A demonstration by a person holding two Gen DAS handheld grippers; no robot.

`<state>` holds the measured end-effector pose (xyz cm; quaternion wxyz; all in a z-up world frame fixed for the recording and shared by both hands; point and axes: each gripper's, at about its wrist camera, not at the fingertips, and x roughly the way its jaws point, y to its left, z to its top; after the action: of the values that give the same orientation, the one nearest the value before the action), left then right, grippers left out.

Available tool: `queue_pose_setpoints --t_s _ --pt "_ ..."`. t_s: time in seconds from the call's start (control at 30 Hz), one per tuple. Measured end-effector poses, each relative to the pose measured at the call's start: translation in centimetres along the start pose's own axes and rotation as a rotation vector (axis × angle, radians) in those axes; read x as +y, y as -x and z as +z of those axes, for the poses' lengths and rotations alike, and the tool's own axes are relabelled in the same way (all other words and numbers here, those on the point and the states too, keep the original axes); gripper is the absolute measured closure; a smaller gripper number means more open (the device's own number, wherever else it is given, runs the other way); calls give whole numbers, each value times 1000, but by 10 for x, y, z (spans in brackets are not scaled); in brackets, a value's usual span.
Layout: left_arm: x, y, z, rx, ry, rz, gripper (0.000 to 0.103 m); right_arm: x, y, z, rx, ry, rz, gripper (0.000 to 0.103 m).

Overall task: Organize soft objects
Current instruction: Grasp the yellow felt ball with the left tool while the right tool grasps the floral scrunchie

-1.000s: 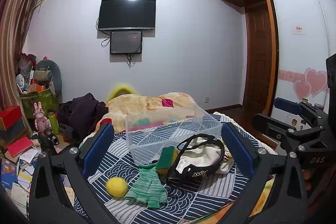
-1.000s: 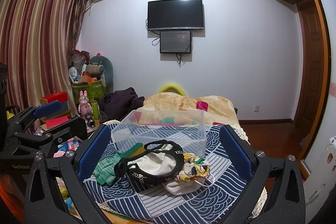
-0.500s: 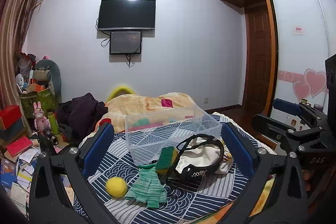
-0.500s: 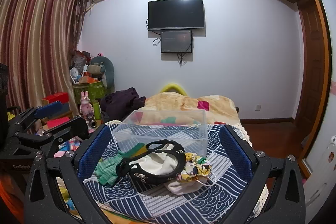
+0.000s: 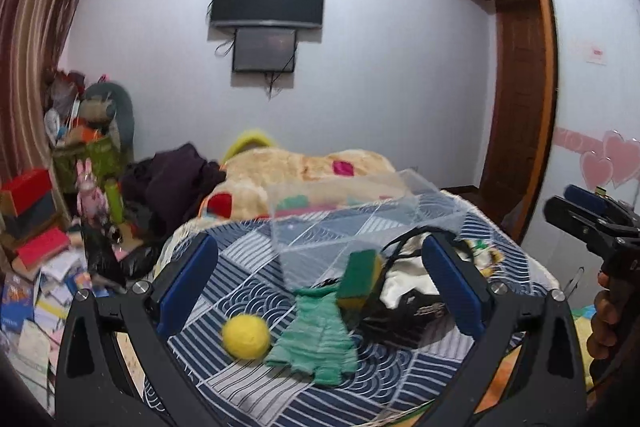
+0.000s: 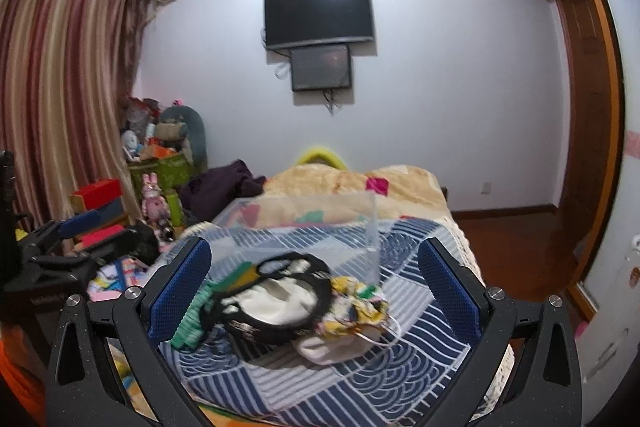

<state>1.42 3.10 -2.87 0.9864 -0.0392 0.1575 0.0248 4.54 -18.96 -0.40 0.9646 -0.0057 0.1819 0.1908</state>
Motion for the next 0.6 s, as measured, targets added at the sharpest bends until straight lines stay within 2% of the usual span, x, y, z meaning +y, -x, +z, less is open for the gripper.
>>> queue_pose_setpoints --t_s 0.2,0.27,0.33,0.5,0.6 --pt "28 -31 -19 91 42 65 3 -18 -22 -14 70 -13 -54 0" --pt "36 -42 -25 132 59 78 15 -26 -30 -19 101 -26 -63 0" --pt "46 -57 -34 191 91 84 18 -33 -36 -23 133 -44 -64 2" --pt "62 -85 -58 291 143 93 28 -45 -52 -34 223 -86 -57 22" --pt "63 -95 -67 333 145 98 33 -49 -64 -40 282 -121 -22 31"
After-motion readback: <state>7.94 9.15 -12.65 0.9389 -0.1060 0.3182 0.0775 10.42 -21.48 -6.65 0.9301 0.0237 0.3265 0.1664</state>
